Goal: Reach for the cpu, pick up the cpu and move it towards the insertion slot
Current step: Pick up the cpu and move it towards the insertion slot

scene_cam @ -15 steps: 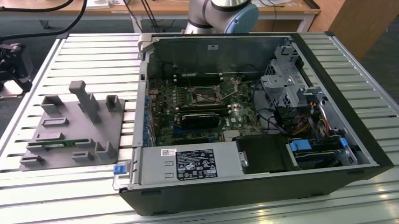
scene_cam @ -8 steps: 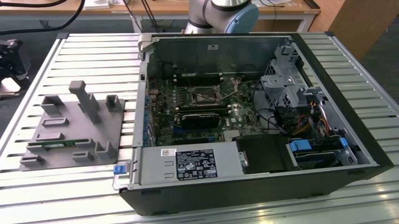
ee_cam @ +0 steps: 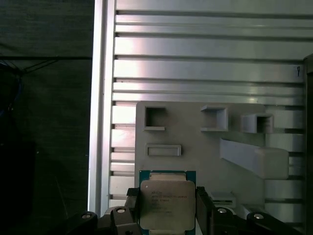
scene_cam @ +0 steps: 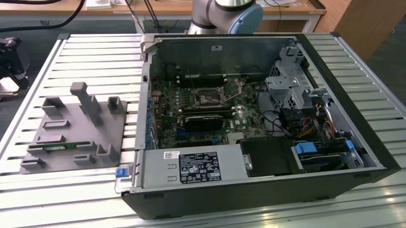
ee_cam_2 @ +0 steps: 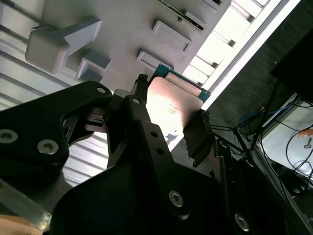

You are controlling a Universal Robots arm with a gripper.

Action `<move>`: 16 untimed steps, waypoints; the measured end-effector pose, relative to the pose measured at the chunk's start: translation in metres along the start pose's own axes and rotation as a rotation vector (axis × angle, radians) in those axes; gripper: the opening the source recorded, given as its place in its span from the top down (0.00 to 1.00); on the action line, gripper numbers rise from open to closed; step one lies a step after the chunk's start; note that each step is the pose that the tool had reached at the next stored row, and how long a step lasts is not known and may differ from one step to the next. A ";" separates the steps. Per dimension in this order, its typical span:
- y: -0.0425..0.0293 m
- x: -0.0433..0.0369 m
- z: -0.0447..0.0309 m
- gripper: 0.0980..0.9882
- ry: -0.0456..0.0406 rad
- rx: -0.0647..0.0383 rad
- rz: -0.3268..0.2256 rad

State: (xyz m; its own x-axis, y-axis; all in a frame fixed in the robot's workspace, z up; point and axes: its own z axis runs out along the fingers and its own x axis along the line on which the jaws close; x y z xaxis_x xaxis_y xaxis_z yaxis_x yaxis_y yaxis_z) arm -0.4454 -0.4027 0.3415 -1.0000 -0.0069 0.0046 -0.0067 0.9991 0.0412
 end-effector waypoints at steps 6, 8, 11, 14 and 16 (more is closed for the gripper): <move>0.0002 0.0000 -0.0057 0.50 0.0000 0.000 0.000; 0.0004 0.0000 -0.0084 0.50 0.0000 0.000 0.000; 0.0005 0.0000 -0.0126 0.50 0.0001 0.000 0.000; 0.0009 0.0001 -0.0173 0.50 0.0000 0.000 0.000; 0.0018 0.0001 -0.0244 0.50 0.0000 0.000 0.000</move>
State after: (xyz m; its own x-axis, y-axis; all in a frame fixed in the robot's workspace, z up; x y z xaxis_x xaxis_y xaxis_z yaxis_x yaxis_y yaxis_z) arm -0.4454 -0.4019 0.3659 -1.0000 -0.0068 0.0046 -0.0066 0.9991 0.0408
